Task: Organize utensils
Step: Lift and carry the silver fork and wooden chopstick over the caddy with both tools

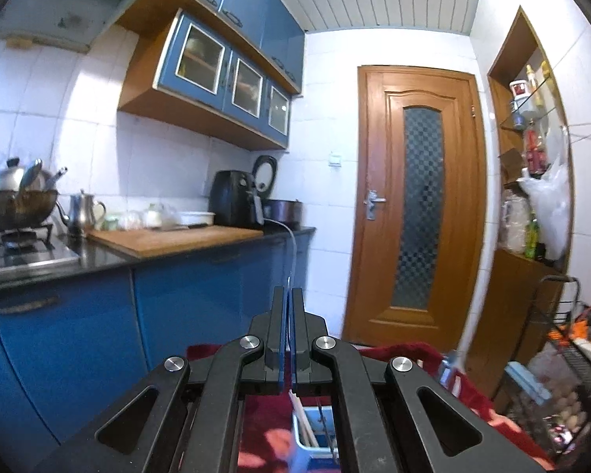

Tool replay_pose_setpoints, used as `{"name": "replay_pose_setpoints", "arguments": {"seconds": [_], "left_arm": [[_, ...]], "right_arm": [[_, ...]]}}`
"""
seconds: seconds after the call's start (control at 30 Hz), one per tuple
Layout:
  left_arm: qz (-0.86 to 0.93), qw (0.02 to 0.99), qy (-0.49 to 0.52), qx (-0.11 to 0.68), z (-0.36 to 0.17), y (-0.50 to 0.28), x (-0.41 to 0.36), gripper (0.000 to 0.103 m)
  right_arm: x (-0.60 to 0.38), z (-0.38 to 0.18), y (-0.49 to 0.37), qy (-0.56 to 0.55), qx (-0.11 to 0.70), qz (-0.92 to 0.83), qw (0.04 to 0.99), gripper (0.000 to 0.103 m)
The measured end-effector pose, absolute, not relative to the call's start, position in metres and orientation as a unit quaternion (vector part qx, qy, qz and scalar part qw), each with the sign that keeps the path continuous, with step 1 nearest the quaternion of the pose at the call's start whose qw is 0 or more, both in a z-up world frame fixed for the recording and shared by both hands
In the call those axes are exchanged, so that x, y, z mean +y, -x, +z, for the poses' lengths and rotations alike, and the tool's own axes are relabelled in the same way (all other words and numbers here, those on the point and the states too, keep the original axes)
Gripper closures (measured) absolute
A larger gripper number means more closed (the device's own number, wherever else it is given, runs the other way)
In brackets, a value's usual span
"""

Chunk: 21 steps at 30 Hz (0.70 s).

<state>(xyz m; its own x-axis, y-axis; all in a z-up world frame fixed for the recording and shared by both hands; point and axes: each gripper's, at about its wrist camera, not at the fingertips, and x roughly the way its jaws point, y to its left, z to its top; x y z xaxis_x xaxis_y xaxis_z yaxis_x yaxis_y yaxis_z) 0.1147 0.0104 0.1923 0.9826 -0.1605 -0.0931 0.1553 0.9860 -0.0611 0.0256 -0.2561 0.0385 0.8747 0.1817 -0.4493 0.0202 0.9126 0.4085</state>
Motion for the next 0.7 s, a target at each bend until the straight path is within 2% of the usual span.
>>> {"name": "replay_pose_setpoints", "arguments": {"seconds": [0.2, 0.7], "left_arm": [[-0.058, 0.998, 0.007, 0.034, 0.184, -0.133, -0.003, 0.102], [-0.073, 0.993, 0.005, 0.094, 0.111, -0.177, -0.015, 0.102]], "right_arm": [[-0.256, 0.046, -0.026, -0.187, 0.222, 0.039, 0.956, 0.097], [-0.266, 0.068, -0.068, -0.15, 0.183, 0.025, 0.971, 0.097]]}}
